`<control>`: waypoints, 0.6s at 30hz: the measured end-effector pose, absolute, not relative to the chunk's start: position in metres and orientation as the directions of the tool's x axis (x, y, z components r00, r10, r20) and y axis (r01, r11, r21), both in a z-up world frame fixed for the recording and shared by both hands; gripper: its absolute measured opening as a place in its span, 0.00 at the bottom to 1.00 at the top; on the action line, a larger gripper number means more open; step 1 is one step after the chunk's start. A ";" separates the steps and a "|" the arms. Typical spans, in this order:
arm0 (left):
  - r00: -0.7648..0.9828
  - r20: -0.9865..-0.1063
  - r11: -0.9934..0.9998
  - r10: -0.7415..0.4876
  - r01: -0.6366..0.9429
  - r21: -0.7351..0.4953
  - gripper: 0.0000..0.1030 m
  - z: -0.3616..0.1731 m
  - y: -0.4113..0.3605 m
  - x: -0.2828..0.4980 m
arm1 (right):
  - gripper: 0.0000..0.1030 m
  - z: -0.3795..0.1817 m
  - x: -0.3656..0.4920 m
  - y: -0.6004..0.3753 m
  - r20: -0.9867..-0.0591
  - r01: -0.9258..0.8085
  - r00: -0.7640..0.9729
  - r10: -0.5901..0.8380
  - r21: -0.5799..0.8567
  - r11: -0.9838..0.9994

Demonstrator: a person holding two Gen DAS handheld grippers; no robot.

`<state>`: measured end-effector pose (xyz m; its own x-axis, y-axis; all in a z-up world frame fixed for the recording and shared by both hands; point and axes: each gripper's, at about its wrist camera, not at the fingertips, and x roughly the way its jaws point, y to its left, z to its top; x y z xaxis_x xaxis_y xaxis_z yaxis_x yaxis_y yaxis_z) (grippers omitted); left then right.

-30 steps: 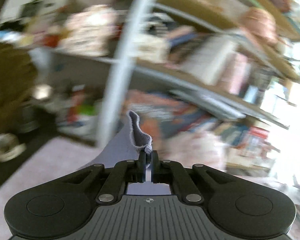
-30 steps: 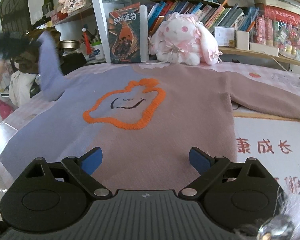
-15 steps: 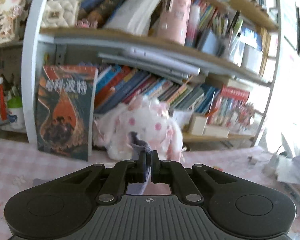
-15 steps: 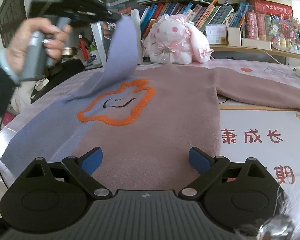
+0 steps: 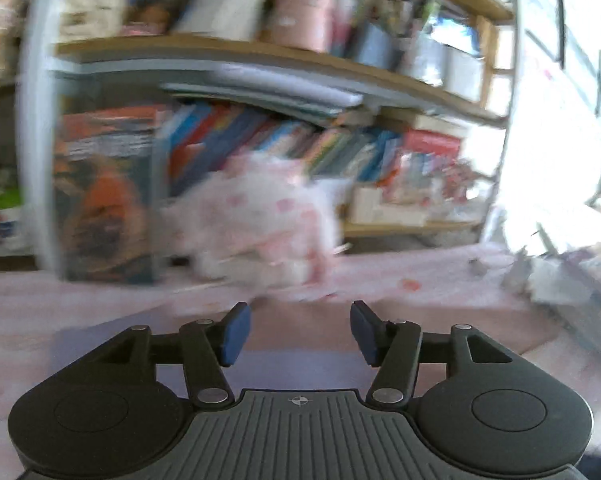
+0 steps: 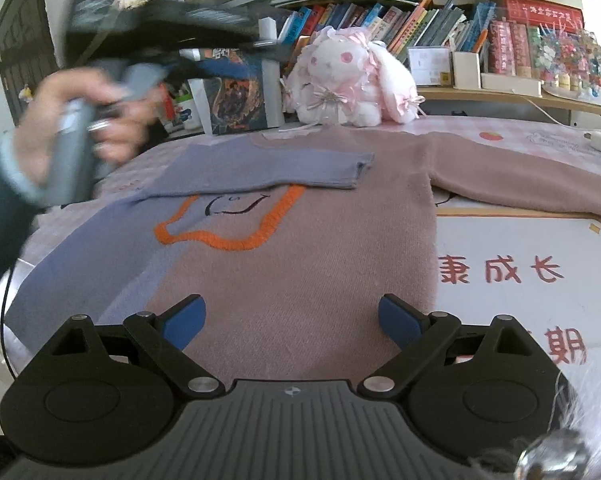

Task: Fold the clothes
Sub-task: 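Grasp the lavender sleeve cuff with the left tool and fold it across the sweater body, then move the right tool to the pink sleeve cuff and grasp it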

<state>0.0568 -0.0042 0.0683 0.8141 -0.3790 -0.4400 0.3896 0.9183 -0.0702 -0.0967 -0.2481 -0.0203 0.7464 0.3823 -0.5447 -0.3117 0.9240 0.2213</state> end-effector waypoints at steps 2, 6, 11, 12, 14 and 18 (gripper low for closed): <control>0.842 -0.481 0.953 -0.245 0.301 0.042 0.54 0.058 0.024 0.045 | 0.90 -0.020 -0.100 -0.253 -0.544 -0.298 0.750 0.375 0.227 0.927; 0.838 -0.542 0.979 -0.060 0.157 0.133 0.54 0.026 0.080 0.019 | 0.86 -0.019 -0.105 -0.263 -0.534 -0.280 0.754 0.384 0.267 0.922; 0.829 -0.559 0.991 -0.025 0.092 0.092 0.54 0.001 0.114 -0.011 | 0.82 -0.013 -0.110 -0.268 -0.535 -0.225 0.780 0.326 0.245 0.943; 0.826 -0.563 0.992 -0.019 0.087 0.094 0.54 -0.003 0.115 -0.013 | 0.78 -0.012 -0.111 -0.269 -0.536 -0.212 0.786 0.308 0.233 0.949; 0.818 -0.575 0.993 -0.011 0.076 0.088 0.54 -0.011 0.119 -0.014 | 0.74 -0.010 -0.114 -0.270 -0.541 -0.188 0.798 0.268 0.199 0.962; 0.804 -0.591 0.995 -0.065 0.096 0.022 0.42 -0.019 0.123 -0.009 | 0.56 -0.013 -0.114 -0.271 -0.574 -0.148 0.791 0.210 0.153 0.977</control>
<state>-0.0093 0.1225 -0.0186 0.8044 -0.0645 -0.5906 0.0961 0.9951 0.0222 -0.1144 -0.2713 -0.0133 0.7915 0.2099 -0.5740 -0.1481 0.9770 0.1531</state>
